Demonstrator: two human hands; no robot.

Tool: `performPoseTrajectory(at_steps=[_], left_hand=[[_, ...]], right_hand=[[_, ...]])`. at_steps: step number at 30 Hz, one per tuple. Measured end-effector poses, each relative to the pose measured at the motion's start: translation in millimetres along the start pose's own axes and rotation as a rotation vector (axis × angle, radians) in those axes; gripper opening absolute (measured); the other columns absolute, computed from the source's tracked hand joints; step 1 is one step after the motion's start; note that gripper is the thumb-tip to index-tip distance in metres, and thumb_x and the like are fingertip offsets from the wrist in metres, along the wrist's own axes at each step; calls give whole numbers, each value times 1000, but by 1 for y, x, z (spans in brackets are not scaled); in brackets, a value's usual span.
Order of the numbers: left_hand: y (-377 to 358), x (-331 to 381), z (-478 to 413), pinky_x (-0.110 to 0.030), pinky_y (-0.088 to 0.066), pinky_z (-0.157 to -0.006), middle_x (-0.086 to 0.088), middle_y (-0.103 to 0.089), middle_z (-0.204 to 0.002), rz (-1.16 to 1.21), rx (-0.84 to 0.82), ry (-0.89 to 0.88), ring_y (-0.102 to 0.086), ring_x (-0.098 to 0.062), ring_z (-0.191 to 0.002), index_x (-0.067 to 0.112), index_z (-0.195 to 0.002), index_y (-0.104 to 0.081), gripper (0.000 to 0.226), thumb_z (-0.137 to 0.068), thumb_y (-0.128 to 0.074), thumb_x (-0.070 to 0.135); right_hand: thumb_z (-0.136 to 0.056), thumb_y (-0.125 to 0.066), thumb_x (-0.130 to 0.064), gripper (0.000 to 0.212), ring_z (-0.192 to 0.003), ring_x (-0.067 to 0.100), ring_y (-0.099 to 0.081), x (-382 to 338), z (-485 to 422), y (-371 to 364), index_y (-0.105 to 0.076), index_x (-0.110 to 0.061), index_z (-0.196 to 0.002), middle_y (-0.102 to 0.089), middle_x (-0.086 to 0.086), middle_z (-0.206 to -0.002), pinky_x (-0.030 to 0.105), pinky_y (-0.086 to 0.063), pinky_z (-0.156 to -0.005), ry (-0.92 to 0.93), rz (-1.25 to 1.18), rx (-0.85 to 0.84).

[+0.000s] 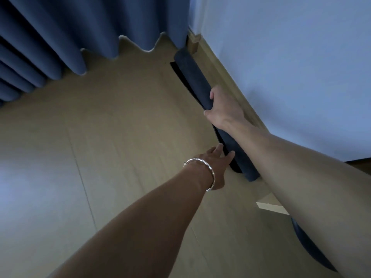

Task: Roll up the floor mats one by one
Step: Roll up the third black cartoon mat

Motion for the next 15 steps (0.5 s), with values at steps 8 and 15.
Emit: performPoseTrajectory(at_steps=[8, 15], left_hand=[[3, 11, -29, -37, -27, -111, -5, 8, -158, 26, 37, 22, -5, -20, -145, 25, -151, -5, 79, -87, -50, 13], [4, 41, -43, -34, -35, -105, -4, -7, -157, 3, 23, -17, -21, -21, -141, 20, -150, -15, 74, -86, -52, 10]], right_hand=[[-87, -65, -11, 42, -80, 28, -60, 23, -6, -17, -38, -16, -118, -59, 9, -100, 36, -45, -61, -7, 237, -9], [-85, -63, -9, 46, -98, 34, -57, 66, -5, -18, -36, -14, -122, -56, 16, -112, 41, -47, -74, -70, 270, -17]])
Point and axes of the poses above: each hand's wrist, its own z-axis away from the middle knuckle, its own y-axis out of the back of the hand, x = y × z, the point moved 5 cm from there along -z, towards the middle knuckle
